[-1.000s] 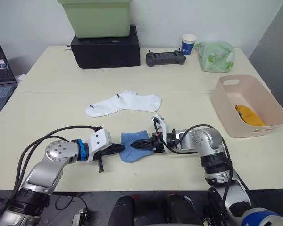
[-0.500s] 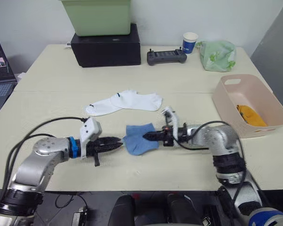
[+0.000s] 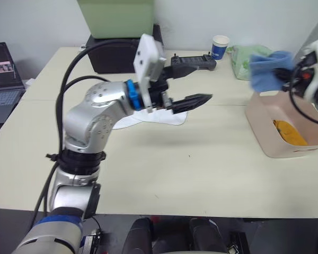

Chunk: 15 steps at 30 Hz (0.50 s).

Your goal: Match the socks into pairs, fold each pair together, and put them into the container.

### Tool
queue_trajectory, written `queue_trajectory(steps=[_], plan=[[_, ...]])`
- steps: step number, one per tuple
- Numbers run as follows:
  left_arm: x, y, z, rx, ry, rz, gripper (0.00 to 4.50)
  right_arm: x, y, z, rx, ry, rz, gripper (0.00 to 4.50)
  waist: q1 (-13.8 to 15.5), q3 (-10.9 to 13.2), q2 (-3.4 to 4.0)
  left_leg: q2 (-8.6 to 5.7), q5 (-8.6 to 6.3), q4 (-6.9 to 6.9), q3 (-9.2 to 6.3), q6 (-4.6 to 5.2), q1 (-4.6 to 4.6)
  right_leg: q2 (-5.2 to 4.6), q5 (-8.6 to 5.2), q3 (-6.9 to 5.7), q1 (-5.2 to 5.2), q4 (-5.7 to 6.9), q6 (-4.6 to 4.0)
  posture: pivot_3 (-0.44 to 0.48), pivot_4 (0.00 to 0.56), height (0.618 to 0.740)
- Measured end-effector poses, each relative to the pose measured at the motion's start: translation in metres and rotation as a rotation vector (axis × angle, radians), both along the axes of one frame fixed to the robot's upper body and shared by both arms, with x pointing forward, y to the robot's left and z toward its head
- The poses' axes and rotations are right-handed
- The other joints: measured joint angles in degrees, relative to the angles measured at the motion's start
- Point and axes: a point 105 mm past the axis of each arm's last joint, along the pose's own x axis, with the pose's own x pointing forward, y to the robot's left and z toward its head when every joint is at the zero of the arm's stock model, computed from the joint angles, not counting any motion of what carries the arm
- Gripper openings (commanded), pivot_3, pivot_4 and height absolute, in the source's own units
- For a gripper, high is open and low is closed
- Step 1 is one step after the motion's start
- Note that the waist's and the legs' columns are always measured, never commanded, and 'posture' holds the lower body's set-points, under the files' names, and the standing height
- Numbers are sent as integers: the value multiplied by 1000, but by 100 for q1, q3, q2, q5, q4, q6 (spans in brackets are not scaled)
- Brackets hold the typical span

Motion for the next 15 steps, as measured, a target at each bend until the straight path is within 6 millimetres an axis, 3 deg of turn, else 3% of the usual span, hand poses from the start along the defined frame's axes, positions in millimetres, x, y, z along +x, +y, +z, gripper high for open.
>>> queue_trajectory(steps=[3,10,12,15], plan=[[-5,-14,-2,21,-31,-48,4455,-1,-22,-18,-212,28,-42,0,-69,-1,1,1,2,0,9,-3,14,8,0,11,0,15,-1,0,150,740],[-9,-31,-23,116,-57,-128,4455,8,-28,-75,-465,156,32,0,-132,3,19,0,8,4,13,-6,41,20,0,20,10,48,-1,0,150,740],[-11,-31,-29,125,-45,-139,4455,7,-33,-101,-615,265,71,0,-120,3,20,3,8,5,13,-7,39,12,-1,20,10,42,1,0,150,740],[-11,-28,-35,131,-29,-130,4455,2,-39,-123,-669,377,112,0,-111,4,21,6,9,5,15,-8,33,6,-1,20,8,36,1,0,150,740]])
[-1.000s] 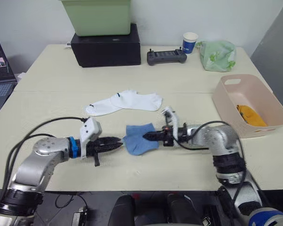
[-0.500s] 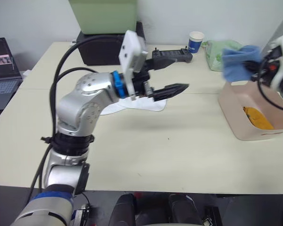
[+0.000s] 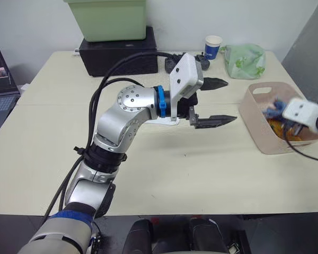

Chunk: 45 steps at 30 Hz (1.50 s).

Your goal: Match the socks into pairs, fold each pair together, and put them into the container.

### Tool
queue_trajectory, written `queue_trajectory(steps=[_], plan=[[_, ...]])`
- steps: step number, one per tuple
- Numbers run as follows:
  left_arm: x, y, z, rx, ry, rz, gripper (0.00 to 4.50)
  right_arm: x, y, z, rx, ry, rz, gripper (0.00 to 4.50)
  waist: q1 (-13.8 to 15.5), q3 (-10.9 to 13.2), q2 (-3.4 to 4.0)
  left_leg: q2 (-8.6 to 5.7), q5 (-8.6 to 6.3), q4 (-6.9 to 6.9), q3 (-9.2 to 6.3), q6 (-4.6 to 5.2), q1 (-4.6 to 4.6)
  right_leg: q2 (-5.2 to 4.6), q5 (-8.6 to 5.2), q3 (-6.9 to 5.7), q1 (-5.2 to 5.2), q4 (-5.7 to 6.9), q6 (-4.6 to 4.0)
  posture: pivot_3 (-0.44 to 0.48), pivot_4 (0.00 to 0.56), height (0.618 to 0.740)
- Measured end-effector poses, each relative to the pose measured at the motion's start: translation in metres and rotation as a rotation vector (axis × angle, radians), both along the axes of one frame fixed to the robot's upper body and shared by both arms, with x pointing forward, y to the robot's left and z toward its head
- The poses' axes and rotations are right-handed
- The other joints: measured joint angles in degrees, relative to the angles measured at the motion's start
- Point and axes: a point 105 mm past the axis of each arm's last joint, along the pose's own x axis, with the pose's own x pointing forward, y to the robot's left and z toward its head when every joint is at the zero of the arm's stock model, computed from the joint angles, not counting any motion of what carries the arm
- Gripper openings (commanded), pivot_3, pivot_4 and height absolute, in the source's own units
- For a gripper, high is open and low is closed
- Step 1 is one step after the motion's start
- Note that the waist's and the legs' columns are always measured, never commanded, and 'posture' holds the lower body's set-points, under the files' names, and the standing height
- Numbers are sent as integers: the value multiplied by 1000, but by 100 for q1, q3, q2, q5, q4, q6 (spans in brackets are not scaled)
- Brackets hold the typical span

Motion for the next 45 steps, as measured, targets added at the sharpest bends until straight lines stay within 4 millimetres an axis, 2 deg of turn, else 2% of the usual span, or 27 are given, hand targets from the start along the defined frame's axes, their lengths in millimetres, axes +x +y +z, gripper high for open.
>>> queue_trajectory(steps=[2,3,4,9,12,18,19,21,24,27,30,31,35,41,45], plan=[[-1,1,-3,3,8,7,4455,-2,2,-2,0,47,17,0,2,0,0,0,0,1,-2,0,0,-3,0,-1,2,-1,0,0,150,740],[-1,2,-5,3,13,11,4500,-3,2,-1,-3,67,24,682,5,0,1,1,0,2,-4,-1,0,-6,0,-2,3,1,0,0,150,740],[-2,2,-6,1,15,15,4500,-5,1,0,-12,84,30,923,13,0,1,1,1,2,-7,-1,1,-8,0,-2,5,1,0,0,150,740],[-2,4,-6,2,13,25,4500,-11,4,8,5,158,49,2693,26,0,1,0,1,8,-14,-1,4,-9,0,-6,17,1,0,0,150,740],[-1,4,-7,5,12,27,4500,-18,6,25,-9,211,64,3759,29,4,11,0,1,7,-14,-1,4,-9,0,-6,15,0,0,0,150,740],[2,7,-5,2,6,42,4500,-23,5,87,-60,154,43,3759,28,3,13,1,0,7,-19,0,5,-9,0,-11,17,0,0,0,150,740],[3,8,-5,0,5,45,4500,-22,5,93,-72,137,42,3759,29,3,13,2,0,8,-19,0,5,-9,0,-11,17,0,0,0,150,740],[5,8,-6,3,6,55,4500,-14,4,98,-78,92,34,3368,25,3,12,0,0,8,-17,0,5,-11,0,-10,18,0,0,0,150,740],[6,7,-6,2,9,57,4500,0,4,85,-55,70,34,2479,22,4,12,-1,1,11,-15,-1,5,-12,0,-8,17,1,0,0,150,740],[6,6,-6,0,13,56,4500,11,4,62,-38,81,32,1280,33,4,13,-1,1,8,-13,-1,3,-13,0,-7,13,1,0,0,150,740],[5,6,-6,0,15,56,4500,14,3,40,3,123,27,193,44,3,13,0,1,8,-14,-1,3,-13,0,-8,13,0,0,0,150,740],[5,7,-6,2,14,57,4500,14,2,29,16,150,23,71,48,3,12,1,1,8,-16,-1,3,-12,0,-11,16,0,0,0,150,740],[4,8,-5,5,5,60,4500,11,-4,-28,60,291,-14,71,49,3,13,-3,1,14,-11,-1,4,-15,0,-7,16,6,0,0,150,740],[5,8,-5,6,6,81,4500,16,-11,-23,46,239,-23,71,53,1,15,-4,1,21,-11,-2,11,-17,0,-7,30,5,0,0,150,740],[7,11,-6,10,8,96,4500,22,-9,-10,42,189,-20,71,43,1,15,-3,1,21,-12,-2,11,-17,0,-8,28,6,0,0,150,740]])
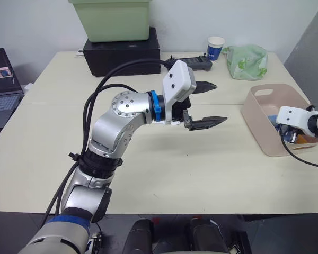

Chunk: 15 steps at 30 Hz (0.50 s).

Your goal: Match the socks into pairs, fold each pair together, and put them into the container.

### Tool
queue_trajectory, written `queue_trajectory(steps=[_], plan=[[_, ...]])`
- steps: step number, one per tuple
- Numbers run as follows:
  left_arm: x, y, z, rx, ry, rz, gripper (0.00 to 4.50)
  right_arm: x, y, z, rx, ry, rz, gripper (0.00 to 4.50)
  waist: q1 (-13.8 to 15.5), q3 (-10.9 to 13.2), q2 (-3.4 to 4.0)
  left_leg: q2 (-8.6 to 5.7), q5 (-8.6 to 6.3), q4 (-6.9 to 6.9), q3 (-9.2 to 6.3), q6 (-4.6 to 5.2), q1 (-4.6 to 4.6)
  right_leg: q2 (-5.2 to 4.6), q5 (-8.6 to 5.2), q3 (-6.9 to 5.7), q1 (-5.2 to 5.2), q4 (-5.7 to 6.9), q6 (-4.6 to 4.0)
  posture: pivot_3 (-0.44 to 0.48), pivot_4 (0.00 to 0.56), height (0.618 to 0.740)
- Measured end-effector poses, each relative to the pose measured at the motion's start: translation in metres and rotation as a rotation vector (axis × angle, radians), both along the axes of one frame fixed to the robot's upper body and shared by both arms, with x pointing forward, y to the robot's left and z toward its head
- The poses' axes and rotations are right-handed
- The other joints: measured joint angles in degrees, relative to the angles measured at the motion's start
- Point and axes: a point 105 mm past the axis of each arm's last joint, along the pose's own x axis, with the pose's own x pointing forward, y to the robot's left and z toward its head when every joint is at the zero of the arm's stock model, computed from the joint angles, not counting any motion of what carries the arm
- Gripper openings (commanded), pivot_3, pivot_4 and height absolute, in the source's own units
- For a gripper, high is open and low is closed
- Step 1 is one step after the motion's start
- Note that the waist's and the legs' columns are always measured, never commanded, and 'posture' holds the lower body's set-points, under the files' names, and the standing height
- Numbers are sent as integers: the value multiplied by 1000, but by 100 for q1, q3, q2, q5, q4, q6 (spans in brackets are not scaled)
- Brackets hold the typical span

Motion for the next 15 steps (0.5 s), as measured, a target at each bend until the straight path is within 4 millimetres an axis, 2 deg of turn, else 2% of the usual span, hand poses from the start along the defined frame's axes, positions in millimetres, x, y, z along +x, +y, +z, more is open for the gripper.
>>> queue_trajectory(steps=[2,4,6,8,10,12,15], plan=[[3,6,-5,9,14,27,4500,7,4,23,8,-77,4,71,-25,-1,10,0,0,-6,7,0,0,0,0,1,-8,3,0,0,150,740],[10,23,-11,16,32,86,4500,15,12,61,34,-195,11,71,-73,1,13,3,0,-14,8,1,1,2,0,2,-17,5,0,0,150,740],[18,44,-19,32,42,165,4500,17,21,101,86,-326,30,446,-85,1,12,9,-1,-17,-2,1,1,2,0,1,-16,1,0,0,150,740],[26,69,-29,50,55,258,4500,17,41,130,199,-445,73,984,-85,0,9,19,-1,-20,-15,1,2,10,0,-6,-12,0,-1,0,150,740],[32,93,-37,39,71,362,4500,19,81,135,411,-490,149,1672,-103,-3,4,50,0,-18,-11,1,8,21,2,-5,-7,5,-4,0,150,740],[35,110,-48,29,90,443,4500,18,121,115,590,-438,211,2381,-72,-4,4,57,0,-14,-15,-1,6,24,2,-16,-5,14,-5,0,150,740],[32,133,-68,15,126,568,4500,9,156,77,774,-356,186,3390,24,-5,2,56,0,-10,-16,-2,-10,18,2,-21,-17,9,-4,0,150,740]])
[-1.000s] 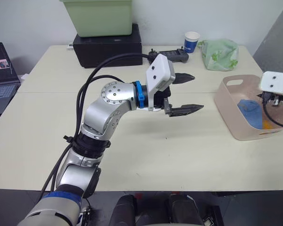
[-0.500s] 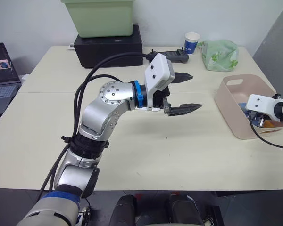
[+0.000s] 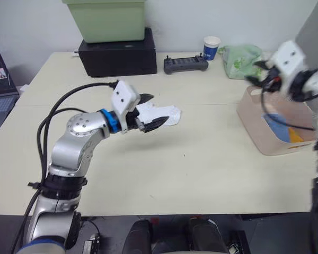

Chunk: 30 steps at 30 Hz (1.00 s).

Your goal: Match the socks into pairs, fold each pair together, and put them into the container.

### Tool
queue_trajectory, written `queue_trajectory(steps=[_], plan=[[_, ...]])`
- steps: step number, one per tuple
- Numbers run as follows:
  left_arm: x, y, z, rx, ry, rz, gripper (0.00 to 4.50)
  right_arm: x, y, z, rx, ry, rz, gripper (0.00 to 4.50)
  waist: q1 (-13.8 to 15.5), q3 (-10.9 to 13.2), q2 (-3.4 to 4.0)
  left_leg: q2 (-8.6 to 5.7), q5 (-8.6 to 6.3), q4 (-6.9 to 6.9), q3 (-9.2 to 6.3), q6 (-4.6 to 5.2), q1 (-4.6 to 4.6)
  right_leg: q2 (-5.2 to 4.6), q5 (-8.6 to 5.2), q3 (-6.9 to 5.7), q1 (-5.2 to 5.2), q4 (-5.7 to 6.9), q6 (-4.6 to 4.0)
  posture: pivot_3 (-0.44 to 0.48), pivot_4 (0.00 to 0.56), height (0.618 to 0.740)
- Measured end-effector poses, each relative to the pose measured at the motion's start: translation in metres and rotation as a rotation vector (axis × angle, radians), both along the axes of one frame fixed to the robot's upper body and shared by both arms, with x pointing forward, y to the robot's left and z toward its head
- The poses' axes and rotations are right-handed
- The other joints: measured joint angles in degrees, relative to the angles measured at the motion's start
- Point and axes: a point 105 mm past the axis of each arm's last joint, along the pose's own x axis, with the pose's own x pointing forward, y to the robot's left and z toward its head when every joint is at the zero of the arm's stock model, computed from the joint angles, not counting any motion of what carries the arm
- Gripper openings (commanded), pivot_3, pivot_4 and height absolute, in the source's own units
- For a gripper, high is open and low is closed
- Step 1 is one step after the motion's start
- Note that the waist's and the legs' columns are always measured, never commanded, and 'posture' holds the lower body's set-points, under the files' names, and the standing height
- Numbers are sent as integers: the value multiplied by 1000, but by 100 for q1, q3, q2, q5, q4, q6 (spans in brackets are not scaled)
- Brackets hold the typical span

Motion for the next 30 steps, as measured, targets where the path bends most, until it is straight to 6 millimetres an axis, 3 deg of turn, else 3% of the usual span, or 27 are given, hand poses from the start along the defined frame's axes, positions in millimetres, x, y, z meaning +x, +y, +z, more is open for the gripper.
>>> queue_trajectory(steps=[3,6,10,16,20,25,28,30], plan=[[-6,29,-27,-18,58,153,4500,-16,29,-45,162,109,-8,4445,89,0,0,-4,0,6,-4,0,-30,-9,0,-8,-21,-2,0,0,150,740],[-20,48,-51,-57,107,257,4500,-37,46,-79,307,199,-29,4485,105,-4,-1,-16,-2,6,-5,3,-27,-20,0,-9,-15,-3,0,0,150,740],[-40,65,-86,-98,182,345,4500,-66,47,-126,300,300,-49,4485,97,-5,-2,-45,-8,2,-8,14,-21,-41,0,-10,-13,2,1,0,150,740],[-66,85,-107,-120,194,442,4500,-97,43,-163,262,341,-97,4485,53,-14,-13,-44,-9,-10,-8,14,-3,-38,-1,-8,-2,1,2,0,150,740],[-70,86,-111,-132,191,461,4500,-91,46,-154,236,300,-90,4485,31,-15,-14,-45,-9,-12,-5,15,13,-32,-1,-4,9,4,2,0,150,740],[-62,84,-99,-142,145,453,4500,-79,55,-139,204,232,-44,4485,42,-21,-24,-46,-9,-14,-5,15,12,-30,-1,-4,11,-4,3,0,150,740],[-59,82,-94,-152,132,438,4500,-61,69,-140,204,238,-12,4485,19,-21,-25,-44,-9,-14,-2,15,16,-30,-1,-1,11,0,2,0,150,740],[-58,76,-89,-164,125,414,4500,-37,84,-135,220,238,0,4485,-43,-20,-27,-44,-9,-16,-2,14,17,-23,2,-2,7,4,-4,0,150,740]])
